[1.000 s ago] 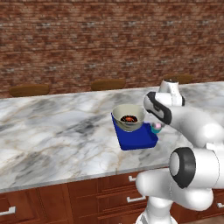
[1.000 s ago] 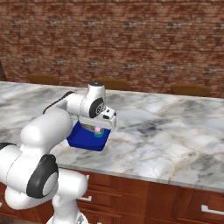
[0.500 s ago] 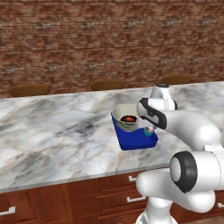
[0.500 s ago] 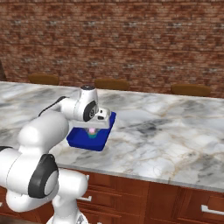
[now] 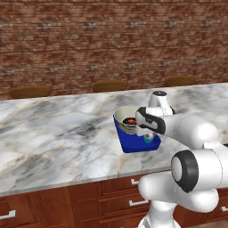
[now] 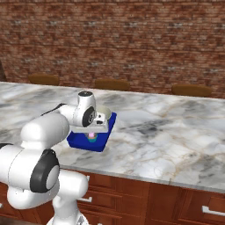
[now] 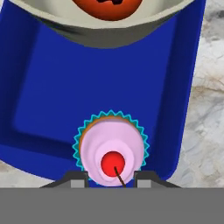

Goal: Place the bowl with donut and the cupcake onto the tray.

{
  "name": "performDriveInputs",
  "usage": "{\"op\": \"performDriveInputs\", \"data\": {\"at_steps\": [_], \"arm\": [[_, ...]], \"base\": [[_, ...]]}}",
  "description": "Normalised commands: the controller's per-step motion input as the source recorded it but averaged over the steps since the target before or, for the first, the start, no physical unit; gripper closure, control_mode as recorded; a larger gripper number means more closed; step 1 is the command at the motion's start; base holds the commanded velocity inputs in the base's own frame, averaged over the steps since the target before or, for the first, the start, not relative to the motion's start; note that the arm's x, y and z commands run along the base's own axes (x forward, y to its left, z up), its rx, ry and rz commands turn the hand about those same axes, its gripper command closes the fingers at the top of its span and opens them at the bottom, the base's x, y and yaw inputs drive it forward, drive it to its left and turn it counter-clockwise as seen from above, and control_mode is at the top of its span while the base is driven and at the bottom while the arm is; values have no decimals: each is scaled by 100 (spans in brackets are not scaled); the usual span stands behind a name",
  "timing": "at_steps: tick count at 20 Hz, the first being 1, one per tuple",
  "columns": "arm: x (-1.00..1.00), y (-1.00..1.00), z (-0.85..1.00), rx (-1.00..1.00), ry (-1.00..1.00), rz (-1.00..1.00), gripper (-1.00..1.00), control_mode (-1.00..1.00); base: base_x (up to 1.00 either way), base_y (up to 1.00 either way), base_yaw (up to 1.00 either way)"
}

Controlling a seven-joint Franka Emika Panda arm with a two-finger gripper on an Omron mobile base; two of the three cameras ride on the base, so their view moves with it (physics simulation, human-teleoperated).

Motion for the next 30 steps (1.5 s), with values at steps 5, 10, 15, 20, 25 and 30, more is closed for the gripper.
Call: {"op": "performDriveInputs", "data": {"at_steps": [5,10,15,20,25,30], "arm": [[-7,1,-16,0,-1,0,100,-100],[-5,2,-11,0,0,0,100,-100],[-1,2,-10,0,-3,0,100,-100],[0,4,-12,0,-5,0,-100,-100],[0,1,-5,0,-4,0,-100,-100],[-1,-2,48,6,2,0,-100,-100]], "base": [[0,0,0],[0,0,0],[0,0,0],[0,0,0],[0,0,0],[0,0,0]]}}
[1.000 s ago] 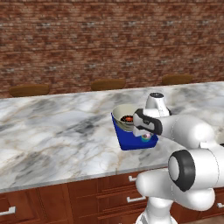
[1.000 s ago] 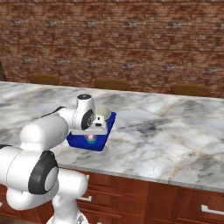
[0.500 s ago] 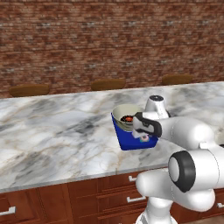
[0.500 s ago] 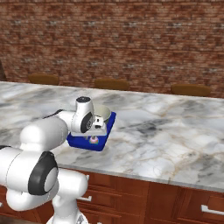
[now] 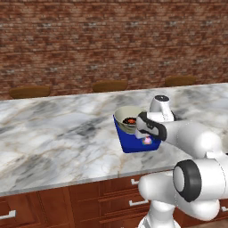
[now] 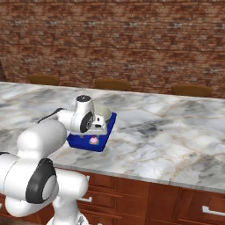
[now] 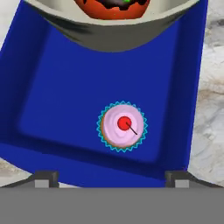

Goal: Place the bowl with donut and the cupcake onto the tray.

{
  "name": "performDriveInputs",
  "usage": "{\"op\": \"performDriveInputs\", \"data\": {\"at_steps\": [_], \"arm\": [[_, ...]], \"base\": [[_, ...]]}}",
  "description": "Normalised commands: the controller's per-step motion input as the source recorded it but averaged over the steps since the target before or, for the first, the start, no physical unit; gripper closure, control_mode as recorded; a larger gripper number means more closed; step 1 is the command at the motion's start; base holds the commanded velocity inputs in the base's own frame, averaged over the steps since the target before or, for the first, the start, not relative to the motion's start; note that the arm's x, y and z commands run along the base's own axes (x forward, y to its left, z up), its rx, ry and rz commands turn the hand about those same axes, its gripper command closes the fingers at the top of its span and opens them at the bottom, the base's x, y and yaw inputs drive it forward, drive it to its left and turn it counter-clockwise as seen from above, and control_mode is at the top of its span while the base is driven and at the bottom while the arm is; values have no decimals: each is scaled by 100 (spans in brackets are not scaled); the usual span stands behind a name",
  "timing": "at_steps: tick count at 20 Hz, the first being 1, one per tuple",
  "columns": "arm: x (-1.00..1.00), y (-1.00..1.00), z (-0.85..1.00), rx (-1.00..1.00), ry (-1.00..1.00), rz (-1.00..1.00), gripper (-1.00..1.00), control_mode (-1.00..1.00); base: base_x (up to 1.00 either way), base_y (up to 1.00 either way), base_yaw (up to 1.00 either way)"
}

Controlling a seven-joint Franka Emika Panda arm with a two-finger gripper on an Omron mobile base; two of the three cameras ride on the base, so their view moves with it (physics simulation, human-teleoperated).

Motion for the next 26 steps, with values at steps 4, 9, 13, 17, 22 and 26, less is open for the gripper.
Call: {"op": "performDriveInputs", "data": {"at_steps": [4,9,13,17,22,26], "arm": [[-14,1,80,10,0,0,-100,-100],[-18,27,10,0,5,-8,-100,-100],[-51,25,5,-2,0,-20,-100,-100],[-51,12,15,0,-4,-27,-100,-100],[-40,32,2,-4,-6,-18,-100,-100],[-23,43,-2,-4,0,-13,-100,-100]], "base": [[0,0,0],[0,0,0],[0,0,0],[0,0,0],[0,0,0],[0,0,0]]}}
